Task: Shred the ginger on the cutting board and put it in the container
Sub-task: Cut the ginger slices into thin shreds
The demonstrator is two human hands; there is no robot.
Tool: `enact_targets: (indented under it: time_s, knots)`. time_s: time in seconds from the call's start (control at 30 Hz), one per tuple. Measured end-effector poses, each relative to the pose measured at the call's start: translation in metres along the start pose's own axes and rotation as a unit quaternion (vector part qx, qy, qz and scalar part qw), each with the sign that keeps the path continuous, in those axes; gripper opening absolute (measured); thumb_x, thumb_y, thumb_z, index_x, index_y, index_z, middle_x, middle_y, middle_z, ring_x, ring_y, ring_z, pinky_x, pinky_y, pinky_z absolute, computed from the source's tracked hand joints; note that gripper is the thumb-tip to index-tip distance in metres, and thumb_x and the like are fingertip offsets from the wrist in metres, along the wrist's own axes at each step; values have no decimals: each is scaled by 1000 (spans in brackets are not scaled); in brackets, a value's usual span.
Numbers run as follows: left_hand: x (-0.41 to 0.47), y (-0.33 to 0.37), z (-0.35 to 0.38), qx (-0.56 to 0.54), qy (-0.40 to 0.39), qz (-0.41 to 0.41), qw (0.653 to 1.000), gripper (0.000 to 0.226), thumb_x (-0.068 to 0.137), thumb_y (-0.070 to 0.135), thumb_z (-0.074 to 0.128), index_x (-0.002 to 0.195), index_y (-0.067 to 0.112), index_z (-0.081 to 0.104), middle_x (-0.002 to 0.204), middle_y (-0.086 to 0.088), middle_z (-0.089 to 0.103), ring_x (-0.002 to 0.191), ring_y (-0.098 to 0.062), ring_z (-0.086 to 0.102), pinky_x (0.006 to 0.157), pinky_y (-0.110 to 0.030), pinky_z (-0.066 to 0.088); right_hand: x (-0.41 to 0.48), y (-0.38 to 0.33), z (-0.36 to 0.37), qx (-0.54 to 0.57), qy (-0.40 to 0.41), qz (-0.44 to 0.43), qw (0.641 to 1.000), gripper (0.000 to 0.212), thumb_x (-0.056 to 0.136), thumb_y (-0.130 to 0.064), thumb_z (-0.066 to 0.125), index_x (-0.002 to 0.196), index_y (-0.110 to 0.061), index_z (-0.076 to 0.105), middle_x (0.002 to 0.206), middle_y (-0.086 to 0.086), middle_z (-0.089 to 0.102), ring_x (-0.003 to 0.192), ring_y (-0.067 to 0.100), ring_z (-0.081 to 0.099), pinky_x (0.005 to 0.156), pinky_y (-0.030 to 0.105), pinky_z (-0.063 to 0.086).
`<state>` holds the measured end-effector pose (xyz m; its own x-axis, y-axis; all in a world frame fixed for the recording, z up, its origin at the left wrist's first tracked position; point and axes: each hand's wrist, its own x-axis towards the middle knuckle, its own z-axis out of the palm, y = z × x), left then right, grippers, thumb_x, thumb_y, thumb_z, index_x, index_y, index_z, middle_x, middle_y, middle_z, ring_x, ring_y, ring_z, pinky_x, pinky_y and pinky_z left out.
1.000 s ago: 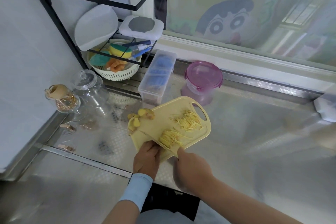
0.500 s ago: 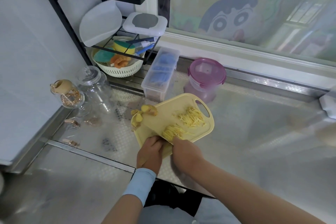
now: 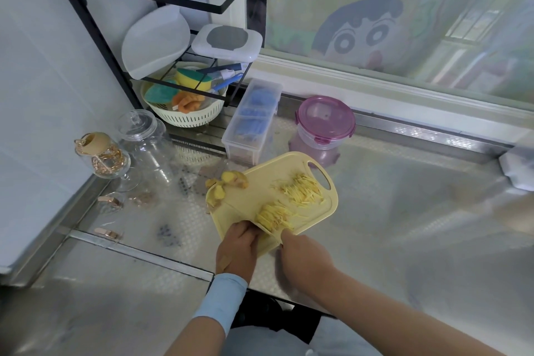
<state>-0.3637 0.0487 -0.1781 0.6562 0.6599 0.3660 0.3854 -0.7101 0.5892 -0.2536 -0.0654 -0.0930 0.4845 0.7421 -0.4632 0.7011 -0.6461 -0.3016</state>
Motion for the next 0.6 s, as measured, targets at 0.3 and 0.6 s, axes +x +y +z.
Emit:
enact_targets:
  time_s: [0.3, 0.6]
  knots:
    - [-2, 1, 0, -2, -25, -14, 1000, 29, 89, 28, 46, 89, 18, 74, 99, 6, 64, 93, -13, 53, 63, -23, 47, 15, -10, -7, -23, -15, 0, 1000, 13, 101, -16, 35, 107, -16, 46, 108, 12, 63, 95, 33, 63, 76, 40, 53]
    - [-3, 2, -1, 13, -20, -17, 1000, 31, 86, 28, 47, 90, 14, 74, 97, -3, 65, 91, -14, 53, 59, -23, 49, -13, 2, 1, -4, 22, -23, 999, 9, 99, -24, 43, 107, -20, 38, 83, -3, 50, 75, 22, 54, 63, 32, 41]
